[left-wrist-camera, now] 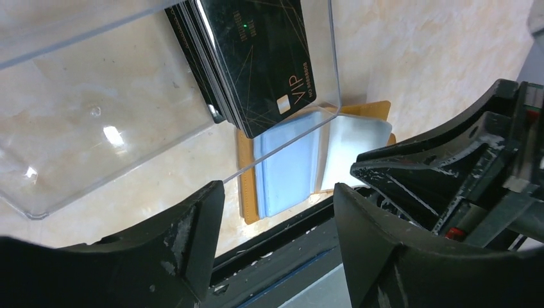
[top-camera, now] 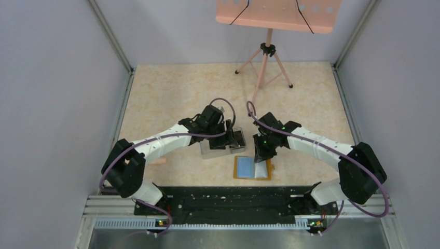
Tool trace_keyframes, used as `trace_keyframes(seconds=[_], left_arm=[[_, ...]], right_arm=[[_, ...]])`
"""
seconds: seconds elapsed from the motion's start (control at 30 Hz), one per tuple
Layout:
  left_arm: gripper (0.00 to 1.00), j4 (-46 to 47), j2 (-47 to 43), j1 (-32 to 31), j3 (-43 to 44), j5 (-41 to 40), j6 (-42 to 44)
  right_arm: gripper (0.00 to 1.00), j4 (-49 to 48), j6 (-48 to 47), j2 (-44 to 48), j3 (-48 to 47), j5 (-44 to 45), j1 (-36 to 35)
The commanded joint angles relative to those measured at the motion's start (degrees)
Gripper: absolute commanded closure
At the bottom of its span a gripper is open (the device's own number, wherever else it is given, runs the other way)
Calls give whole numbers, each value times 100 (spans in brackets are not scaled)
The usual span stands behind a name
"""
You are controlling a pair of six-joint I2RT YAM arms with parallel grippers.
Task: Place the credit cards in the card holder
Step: Pick up the credit card from the storage box.
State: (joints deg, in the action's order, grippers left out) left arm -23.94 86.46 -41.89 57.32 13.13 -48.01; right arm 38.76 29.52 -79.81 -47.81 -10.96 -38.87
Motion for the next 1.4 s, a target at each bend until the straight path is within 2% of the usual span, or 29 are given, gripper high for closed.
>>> trace_keyframes(seconds=[0.0,0.17,0.33,0.6,0.67,0.87,1.03,1.17,1.27,1.37], left_arm=[[32,435,-46,142,103,183,-77],[35,812,-156,291,-45,330,-233],[42,815,-160,412,-99,189,-343],[57,607,371,427,161,-10,-437],[61,479,535,424,262,-83,-423],[61,290,818,409,415,-277,-383],[62,224,992,410,542,-335,-329],[67,115,1112,388,663,-388,-275],[72,-213,1185,346,850,-625,-186],[72,-731,1318,260,1139,-984,-79]], right_arm=[[83,-212,-126,-127,-532,-373,244],[72,-332,-209,-317,-959,-692,632],[64,-348,-327,-710,-1394,-784,799],[63,-620,-262,-1395,-1705,-978,802],[65,-674,-219,-1497,-1719,-982,802],[74,-960,-57,-1609,-1584,-1356,798],[86,-1134,39,-1603,-1436,-1593,749],[96,-1229,121,-1582,-1345,-1701,651],[98,-1295,206,-1523,-1282,-1725,575],[99,-1342,278,-1497,-1266,-1776,512]])
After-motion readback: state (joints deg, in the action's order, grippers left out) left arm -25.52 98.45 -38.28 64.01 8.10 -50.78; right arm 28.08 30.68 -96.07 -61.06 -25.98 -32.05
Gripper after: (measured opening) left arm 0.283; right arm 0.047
